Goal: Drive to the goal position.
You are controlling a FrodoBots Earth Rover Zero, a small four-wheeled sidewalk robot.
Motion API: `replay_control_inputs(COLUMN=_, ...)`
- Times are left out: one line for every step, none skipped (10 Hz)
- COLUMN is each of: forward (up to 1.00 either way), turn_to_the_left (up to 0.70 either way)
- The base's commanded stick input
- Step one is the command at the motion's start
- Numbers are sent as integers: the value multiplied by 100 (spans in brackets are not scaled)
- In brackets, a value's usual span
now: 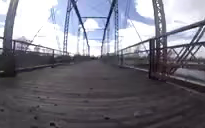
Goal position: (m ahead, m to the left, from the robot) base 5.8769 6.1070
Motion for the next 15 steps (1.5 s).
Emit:
replay_control_inputs(forward=100, turn_to_the_left=0)
replay_control_inputs(forward=100, turn_to_the_left=0)
replay_control_inputs(forward=100, turn_to_the_left=0)
replay_control_inputs(forward=100, turn_to_the_left=0)
replay_control_inputs(forward=100, turn_to_the_left=0)
replay_control_inputs(forward=100, turn_to_the_left=0)
replay_control_inputs(forward=100, turn_to_the_left=0)
replay_control_inputs(forward=100, turn_to_the_left=0)
replay_control_inputs(forward=100, turn_to_the_left=0)
replay_control_inputs(forward=100, turn_to_the_left=0)
replay_control_inputs(forward=100, turn_to_the_left=0)
replay_control_inputs(forward=100, turn_to_the_left=0)
replay_control_inputs(forward=100, turn_to_the_left=0)
replay_control_inputs(forward=100, turn_to_the_left=0)
replay_control_inputs(forward=100, turn_to_the_left=0)
